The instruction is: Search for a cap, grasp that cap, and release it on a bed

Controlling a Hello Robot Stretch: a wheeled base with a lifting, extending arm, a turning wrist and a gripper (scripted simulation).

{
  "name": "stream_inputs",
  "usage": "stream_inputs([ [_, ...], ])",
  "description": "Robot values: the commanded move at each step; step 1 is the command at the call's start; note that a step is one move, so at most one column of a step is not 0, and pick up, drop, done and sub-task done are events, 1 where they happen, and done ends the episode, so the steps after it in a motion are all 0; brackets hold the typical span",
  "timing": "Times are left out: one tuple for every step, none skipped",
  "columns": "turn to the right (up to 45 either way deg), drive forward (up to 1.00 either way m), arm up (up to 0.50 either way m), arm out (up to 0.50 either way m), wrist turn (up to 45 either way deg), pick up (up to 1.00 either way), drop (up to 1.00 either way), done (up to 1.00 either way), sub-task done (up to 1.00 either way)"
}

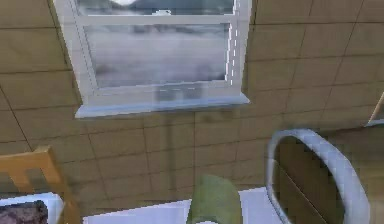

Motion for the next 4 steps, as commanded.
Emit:
stream_inputs([
  [-21.0,0.0,0.0,0.0,0.0,0.0,0.0,0.0,0.0],
  [-45.0,0.0,0.0,0.0,0.0,0.0,0.0,0.0,0.0],
  [-24.0,0.0,0.0,0.0,0.0,0.0,0.0,0.0,0.0],
  [0.0,0.3,0.0,0.0,0.0,0.0,0.0,0.0,0.0],
])
